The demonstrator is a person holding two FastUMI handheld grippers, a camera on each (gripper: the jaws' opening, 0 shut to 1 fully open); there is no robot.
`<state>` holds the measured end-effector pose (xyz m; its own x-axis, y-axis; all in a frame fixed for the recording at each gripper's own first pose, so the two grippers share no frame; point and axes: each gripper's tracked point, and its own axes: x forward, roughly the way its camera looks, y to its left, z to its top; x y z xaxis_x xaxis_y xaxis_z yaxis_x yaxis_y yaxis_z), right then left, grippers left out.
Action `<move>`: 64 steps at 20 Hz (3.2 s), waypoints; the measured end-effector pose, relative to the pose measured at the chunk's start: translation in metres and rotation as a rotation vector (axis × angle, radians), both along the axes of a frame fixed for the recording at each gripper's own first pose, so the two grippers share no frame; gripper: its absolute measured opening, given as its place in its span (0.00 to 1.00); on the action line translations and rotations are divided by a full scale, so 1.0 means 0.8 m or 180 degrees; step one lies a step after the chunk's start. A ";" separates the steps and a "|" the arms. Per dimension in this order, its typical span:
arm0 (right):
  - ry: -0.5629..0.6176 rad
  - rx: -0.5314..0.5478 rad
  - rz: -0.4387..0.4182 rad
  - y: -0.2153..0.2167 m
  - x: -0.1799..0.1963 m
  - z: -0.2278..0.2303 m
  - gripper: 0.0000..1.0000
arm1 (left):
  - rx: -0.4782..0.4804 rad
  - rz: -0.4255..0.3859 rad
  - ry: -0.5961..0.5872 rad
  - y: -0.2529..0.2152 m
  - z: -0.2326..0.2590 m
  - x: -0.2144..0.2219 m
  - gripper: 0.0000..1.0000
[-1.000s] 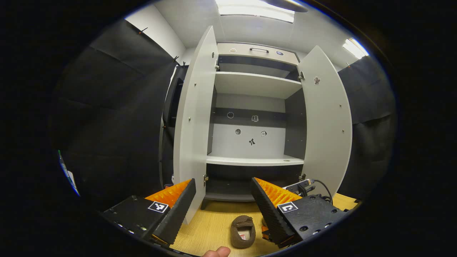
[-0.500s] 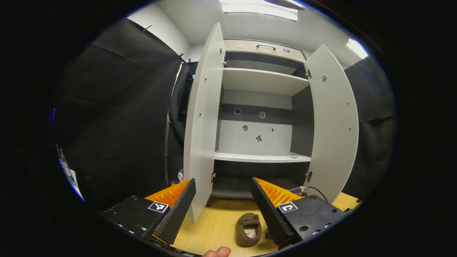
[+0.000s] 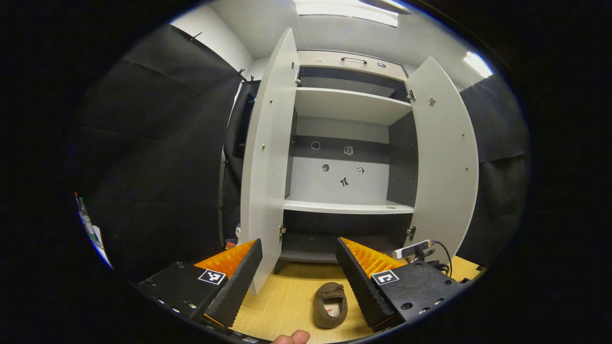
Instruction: Grab one shoe with the right hand and put it into the shoe cabinet, grab the other shoe with the left hand and put it into the shoe cabinet; then close the right door with the right hand and the left door with the left hand.
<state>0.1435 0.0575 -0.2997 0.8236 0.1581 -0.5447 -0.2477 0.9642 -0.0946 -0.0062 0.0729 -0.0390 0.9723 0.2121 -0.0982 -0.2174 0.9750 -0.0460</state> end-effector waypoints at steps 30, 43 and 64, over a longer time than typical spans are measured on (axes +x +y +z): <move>-0.0468 -0.0336 -0.0152 0.087 0.337 0.363 0.07 | 0.0114 -0.0048 0.0046 -0.019 -0.002 -0.014 0.95; -0.0934 0.0040 0.0194 0.097 0.229 0.451 0.58 | 0.0107 -0.0149 0.0004 -0.029 0.000 -0.014 0.95; -0.1794 0.0398 -0.0485 -0.067 -0.105 0.327 0.69 | -0.0088 -0.0638 0.0175 -0.090 -0.034 0.006 0.95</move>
<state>0.0592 0.0038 -0.0384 0.9987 0.0501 -0.0020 -0.0501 0.9972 -0.0548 -0.0016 0.0007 -0.0662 0.9878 0.0115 -0.1554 -0.0221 0.9975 -0.0669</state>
